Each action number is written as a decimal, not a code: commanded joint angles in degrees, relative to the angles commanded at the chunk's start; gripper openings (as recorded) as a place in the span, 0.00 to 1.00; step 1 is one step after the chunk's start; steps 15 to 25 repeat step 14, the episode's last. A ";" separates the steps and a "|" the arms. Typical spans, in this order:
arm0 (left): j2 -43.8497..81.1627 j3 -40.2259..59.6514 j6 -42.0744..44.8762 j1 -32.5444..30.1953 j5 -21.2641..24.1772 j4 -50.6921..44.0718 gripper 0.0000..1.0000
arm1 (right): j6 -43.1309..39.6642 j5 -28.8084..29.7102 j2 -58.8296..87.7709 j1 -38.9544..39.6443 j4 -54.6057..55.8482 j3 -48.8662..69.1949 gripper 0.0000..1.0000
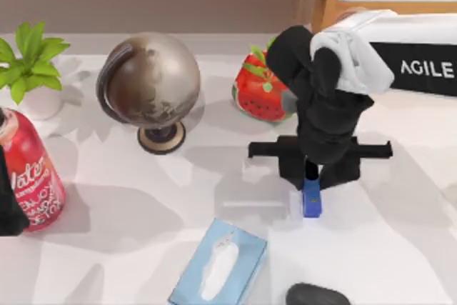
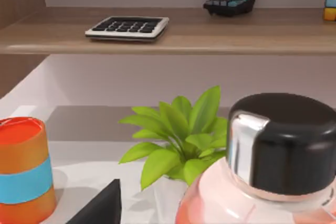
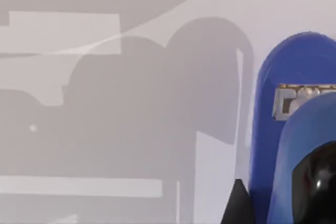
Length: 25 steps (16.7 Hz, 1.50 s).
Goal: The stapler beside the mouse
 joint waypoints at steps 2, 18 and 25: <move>0.00 0.00 0.00 0.00 0.00 0.00 1.00 | 0.00 0.00 0.00 0.00 0.00 0.00 0.53; 0.00 0.00 0.00 0.00 0.00 0.00 1.00 | 0.00 0.00 0.00 0.00 0.00 0.00 1.00; 0.00 0.00 0.00 0.00 0.00 0.00 1.00 | 0.00 0.00 0.00 0.00 0.00 0.00 1.00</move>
